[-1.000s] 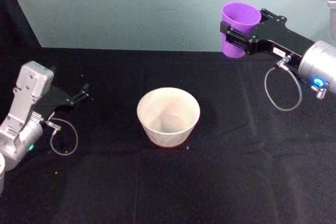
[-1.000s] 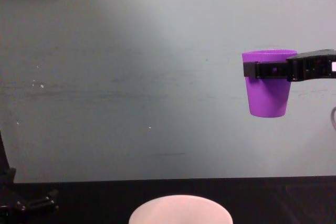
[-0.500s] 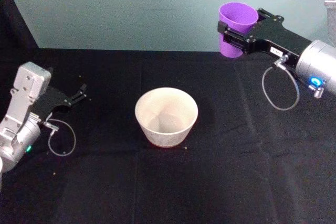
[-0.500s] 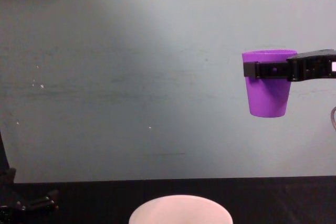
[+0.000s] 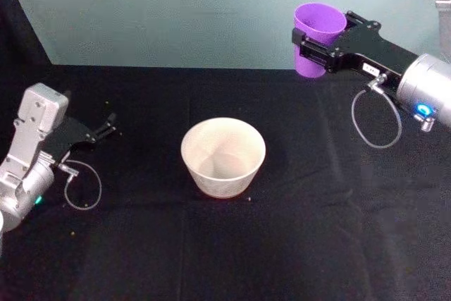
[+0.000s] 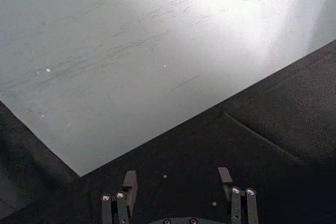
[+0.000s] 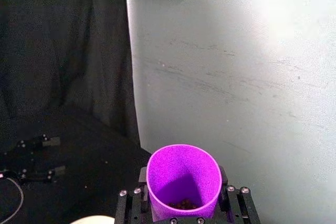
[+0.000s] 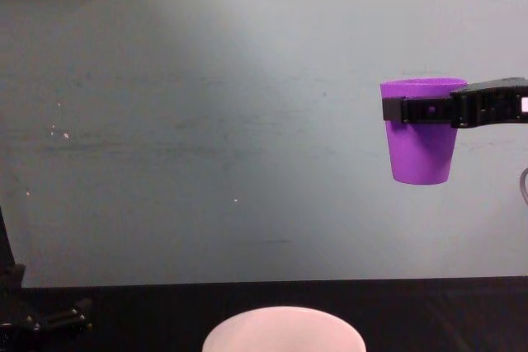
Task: Pick up the cup and pour the mung beans from the cup into the bowl.
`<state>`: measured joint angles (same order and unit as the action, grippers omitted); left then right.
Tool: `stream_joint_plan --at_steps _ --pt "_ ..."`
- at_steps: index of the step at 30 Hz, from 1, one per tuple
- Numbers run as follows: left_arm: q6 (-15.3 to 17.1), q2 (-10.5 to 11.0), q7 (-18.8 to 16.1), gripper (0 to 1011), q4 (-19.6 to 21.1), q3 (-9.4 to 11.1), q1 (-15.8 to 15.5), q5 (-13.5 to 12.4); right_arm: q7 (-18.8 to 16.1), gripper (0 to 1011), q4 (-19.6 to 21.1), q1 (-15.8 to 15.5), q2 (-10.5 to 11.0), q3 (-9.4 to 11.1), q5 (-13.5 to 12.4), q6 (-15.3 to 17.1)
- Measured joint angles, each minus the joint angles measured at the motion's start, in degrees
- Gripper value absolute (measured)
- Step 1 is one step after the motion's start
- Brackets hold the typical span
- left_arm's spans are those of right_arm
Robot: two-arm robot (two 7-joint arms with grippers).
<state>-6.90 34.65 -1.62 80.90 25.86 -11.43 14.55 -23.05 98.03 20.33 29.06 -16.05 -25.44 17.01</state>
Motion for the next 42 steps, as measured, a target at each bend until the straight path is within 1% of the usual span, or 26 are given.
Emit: stream_joint_plan --at_steps 42 --pt "0.00 0.00 0.00 1000 0.00 0.00 0.00 0.00 0.00 729 0.00 0.00 0.00 0.00 0.00 0.00"
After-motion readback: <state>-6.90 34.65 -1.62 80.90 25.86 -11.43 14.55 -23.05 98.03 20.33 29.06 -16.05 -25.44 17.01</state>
